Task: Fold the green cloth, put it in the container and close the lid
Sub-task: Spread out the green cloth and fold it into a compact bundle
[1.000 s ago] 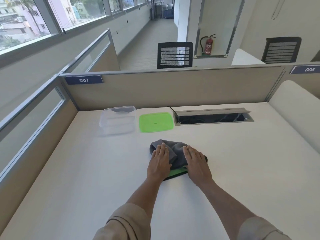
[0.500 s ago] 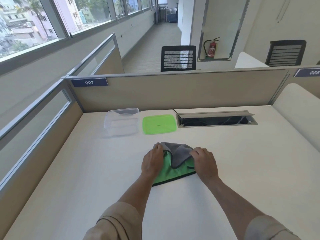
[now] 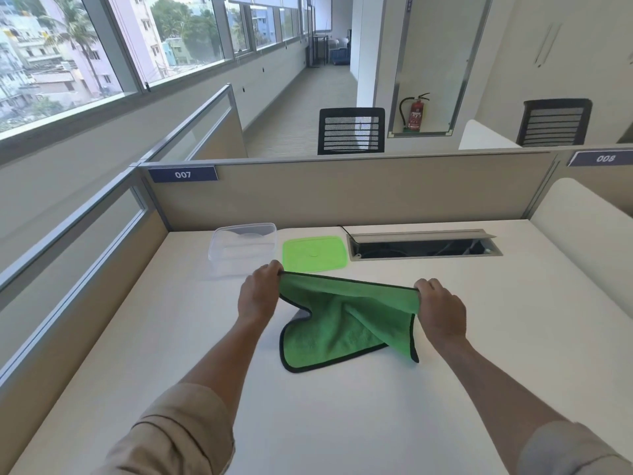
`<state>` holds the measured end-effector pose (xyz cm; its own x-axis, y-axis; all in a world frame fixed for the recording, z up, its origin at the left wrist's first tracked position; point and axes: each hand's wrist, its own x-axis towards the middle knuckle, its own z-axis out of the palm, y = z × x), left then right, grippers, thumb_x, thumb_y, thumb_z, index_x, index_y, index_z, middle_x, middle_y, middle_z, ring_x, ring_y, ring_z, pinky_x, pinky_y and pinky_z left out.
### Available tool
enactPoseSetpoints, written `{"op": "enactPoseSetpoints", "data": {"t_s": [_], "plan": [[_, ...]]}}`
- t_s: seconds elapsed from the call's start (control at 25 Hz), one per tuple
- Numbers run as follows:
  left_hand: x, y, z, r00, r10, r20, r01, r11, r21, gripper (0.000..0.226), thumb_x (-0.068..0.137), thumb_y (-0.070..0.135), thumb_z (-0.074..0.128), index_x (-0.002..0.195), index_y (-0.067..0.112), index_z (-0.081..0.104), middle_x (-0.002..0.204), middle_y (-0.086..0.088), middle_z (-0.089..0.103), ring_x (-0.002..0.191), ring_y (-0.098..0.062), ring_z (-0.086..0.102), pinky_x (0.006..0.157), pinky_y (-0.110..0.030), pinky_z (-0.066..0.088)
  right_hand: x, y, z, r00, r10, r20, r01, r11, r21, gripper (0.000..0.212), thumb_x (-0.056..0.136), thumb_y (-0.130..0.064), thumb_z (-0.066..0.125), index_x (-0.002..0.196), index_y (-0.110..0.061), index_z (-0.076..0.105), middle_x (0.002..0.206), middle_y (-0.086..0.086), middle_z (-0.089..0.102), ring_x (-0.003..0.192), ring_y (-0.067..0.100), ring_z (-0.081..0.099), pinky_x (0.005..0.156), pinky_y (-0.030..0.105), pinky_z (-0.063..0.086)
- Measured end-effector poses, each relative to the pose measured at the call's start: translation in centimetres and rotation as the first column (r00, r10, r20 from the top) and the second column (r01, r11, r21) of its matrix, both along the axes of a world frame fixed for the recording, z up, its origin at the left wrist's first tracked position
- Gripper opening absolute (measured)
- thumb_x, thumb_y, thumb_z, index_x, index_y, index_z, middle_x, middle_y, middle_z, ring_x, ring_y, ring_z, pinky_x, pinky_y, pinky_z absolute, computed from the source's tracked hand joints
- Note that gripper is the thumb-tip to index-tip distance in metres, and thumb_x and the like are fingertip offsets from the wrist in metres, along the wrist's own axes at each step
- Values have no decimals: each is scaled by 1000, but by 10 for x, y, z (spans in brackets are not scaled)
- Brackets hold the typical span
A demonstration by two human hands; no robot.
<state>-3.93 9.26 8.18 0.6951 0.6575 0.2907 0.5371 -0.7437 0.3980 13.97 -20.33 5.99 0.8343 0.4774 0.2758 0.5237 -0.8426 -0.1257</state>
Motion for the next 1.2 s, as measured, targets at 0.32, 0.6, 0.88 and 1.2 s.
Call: {"op": "enactPoseSetpoints", "data": {"t_s": [0.32, 0.6, 0.88, 1.2], "plan": [[-8, 28, 50, 997, 23, 71, -30, 995, 96, 22, 94, 12, 45, 97, 14, 67, 92, -9, 62, 76, -36, 62, 64, -42, 51, 28, 5, 70, 985, 7, 173, -39, 983, 180, 24, 83, 5, 60, 97, -12, 68, 83, 8, 66, 60, 32, 59, 52, 25, 32], [4, 39, 120, 968, 2, 252, -36, 991, 130, 24, 91, 4, 46, 91, 5, 69, 88, -15, 64, 72, -36, 60, 64, -45, 54, 49, 20, 145, 952, 18, 305, -119, 941, 318, 23, 89, 0, 54, 103, -11, 70, 87, 14, 66, 68, 36, 63, 58, 29, 36], [5, 37, 172, 892, -55, 449, -45, 977, 209, 22, 91, 6, 49, 94, 7, 71, 93, -12, 70, 80, -32, 62, 67, -39, 51, 46, 11, 189, 917, -77, 391, -140, 857, 497, 23, 90, -13, 54, 107, -18, 70, 96, 11, 68, 75, 38, 62, 61, 36, 48], [-79, -16, 83, 911, -88, 404, -5, 975, 222, 25, 81, -8, 65, 98, 10, 70, 91, -6, 69, 73, -31, 64, 62, -37, 51, -30, -53, 97, 960, -18, 278, -146, 816, 559, 23, 90, -5, 59, 107, -17, 69, 102, 2, 69, 86, 30, 66, 62, 34, 51]]}}
